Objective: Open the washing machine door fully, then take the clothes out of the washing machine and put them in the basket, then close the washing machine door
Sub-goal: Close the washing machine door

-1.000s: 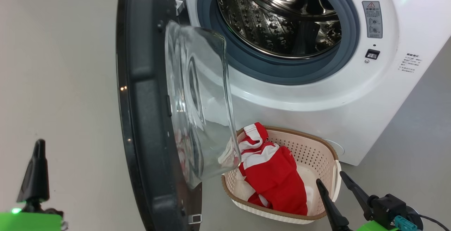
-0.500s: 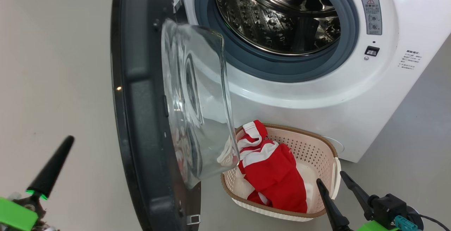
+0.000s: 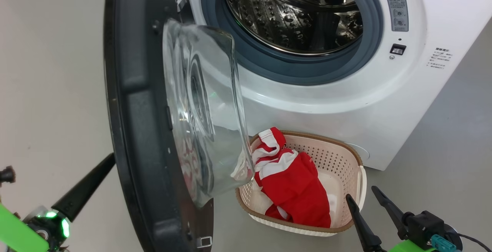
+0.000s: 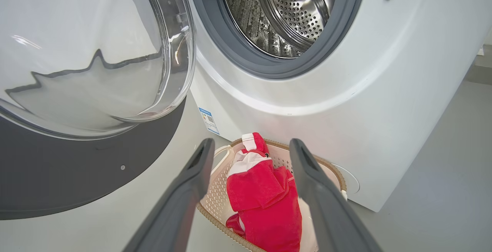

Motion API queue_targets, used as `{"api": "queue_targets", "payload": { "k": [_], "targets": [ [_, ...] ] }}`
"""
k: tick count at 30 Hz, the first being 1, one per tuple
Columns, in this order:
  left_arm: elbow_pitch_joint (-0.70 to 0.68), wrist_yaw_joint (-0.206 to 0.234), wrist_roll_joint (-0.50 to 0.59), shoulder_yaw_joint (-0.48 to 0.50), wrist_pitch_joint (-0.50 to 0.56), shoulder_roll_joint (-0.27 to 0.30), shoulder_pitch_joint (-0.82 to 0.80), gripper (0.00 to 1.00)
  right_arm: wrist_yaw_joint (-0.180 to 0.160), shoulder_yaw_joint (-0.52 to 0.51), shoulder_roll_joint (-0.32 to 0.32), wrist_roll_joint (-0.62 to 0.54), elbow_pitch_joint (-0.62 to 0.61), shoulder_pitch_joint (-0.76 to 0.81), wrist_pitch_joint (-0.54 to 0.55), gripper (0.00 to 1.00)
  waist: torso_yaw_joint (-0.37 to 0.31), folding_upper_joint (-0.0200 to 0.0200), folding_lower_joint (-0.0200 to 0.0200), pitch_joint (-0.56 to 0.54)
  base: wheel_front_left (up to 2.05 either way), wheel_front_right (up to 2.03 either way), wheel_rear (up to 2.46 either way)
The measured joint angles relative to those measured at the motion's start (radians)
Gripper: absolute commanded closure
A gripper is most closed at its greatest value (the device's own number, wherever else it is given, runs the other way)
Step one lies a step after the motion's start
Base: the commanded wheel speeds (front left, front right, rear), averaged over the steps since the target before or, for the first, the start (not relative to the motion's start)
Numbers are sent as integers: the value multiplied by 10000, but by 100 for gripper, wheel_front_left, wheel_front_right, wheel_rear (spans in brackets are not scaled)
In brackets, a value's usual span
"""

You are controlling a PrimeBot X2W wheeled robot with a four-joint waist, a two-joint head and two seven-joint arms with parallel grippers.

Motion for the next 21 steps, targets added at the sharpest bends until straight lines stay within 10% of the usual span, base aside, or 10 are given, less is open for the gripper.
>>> {"api": "queue_targets", "payload": {
  "k": [21],
  "targets": [
    [-596, 0, -244, 322, 1429, -625, -93, 100, 0, 6, 29, 0, 4, -12, 0, 0, -356, 0, 0, -9, 0, 0, 0]
  ]
}}
